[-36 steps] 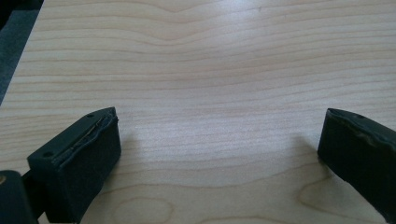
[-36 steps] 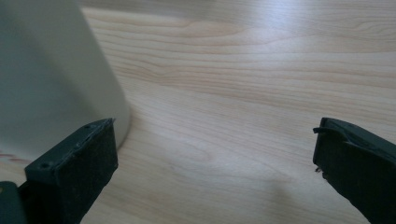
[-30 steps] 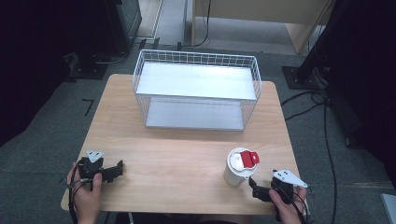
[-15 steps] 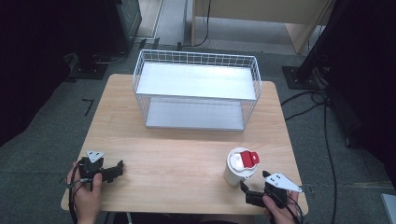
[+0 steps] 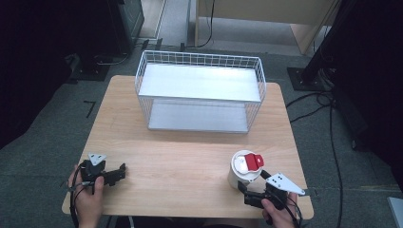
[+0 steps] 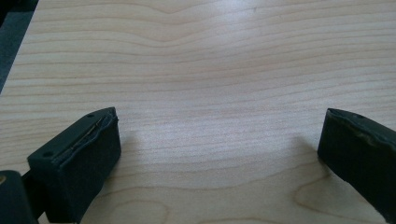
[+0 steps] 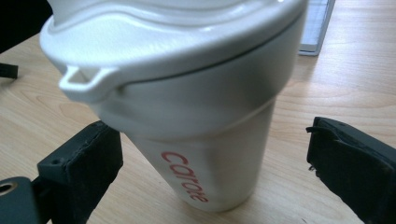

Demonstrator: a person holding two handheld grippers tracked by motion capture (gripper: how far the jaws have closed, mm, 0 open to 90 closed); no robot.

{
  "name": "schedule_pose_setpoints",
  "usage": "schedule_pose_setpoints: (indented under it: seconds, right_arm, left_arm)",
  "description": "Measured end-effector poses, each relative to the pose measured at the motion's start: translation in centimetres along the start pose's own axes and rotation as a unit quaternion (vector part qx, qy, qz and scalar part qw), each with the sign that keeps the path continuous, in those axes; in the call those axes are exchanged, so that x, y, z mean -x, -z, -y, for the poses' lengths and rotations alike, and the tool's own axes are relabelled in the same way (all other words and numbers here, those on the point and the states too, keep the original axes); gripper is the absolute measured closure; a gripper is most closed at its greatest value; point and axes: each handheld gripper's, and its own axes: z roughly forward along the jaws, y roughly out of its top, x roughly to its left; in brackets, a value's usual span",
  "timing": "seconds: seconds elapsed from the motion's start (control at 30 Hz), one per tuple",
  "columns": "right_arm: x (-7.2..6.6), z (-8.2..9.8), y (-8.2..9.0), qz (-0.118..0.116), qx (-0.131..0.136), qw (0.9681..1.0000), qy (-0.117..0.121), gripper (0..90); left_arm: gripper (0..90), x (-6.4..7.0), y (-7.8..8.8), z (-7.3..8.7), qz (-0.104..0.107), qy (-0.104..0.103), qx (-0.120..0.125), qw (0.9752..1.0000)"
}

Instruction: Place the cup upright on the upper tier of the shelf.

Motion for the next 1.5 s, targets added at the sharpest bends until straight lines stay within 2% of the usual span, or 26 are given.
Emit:
schedule_pose_setpoints:
  seconds: [0.23, 0.37, 0.57, 0.73, 1.1, 1.5]
  right_arm:
    - [-0.9, -0.3, -0.8, 0.004, 0.002, 1.0, -0.001, 6.6]
    - [-1.3, -0.3, -1.3, 0.02, 0.005, 0.9997, 0.011, 6.6]
    - [-1.9, -0.5, -1.9, 0.036, 0.015, 0.9992, 0.012, 6.6]
    - [-2.2, -0.5, -2.2, 0.045, 0.023, 0.9987, 0.003, 6.3]
    - [-3.1, -0.4, -3.0, 0.087, 0.04, 0.9952, 0.016, 7.1]
    - [-3.4, -0.1, -3.3, 0.109, 0.051, 0.9925, 0.023, 11.2]
  left_arm:
    - [0.0, 0.0, 0.0, 0.0, 0.001, -0.002, 0.0, 1.0]
    - [0.0, 0.0, 0.0, 0.0, 0.001, -0.002, 0.0, 1.0]
    - [0.0, 0.0, 0.0, 0.0, 0.002, -0.003, 0.0, 1.0]
    - [0.0, 0.0, 0.0, 0.0, 0.002, -0.003, 0.0, 1.0]
    - [0.0, 0.0, 0.0, 0.0, 0.002, -0.003, 0.001, 1.0]
    - [0.0, 0.0, 0.0, 0.0, 0.002, -0.004, 0.0, 1.0]
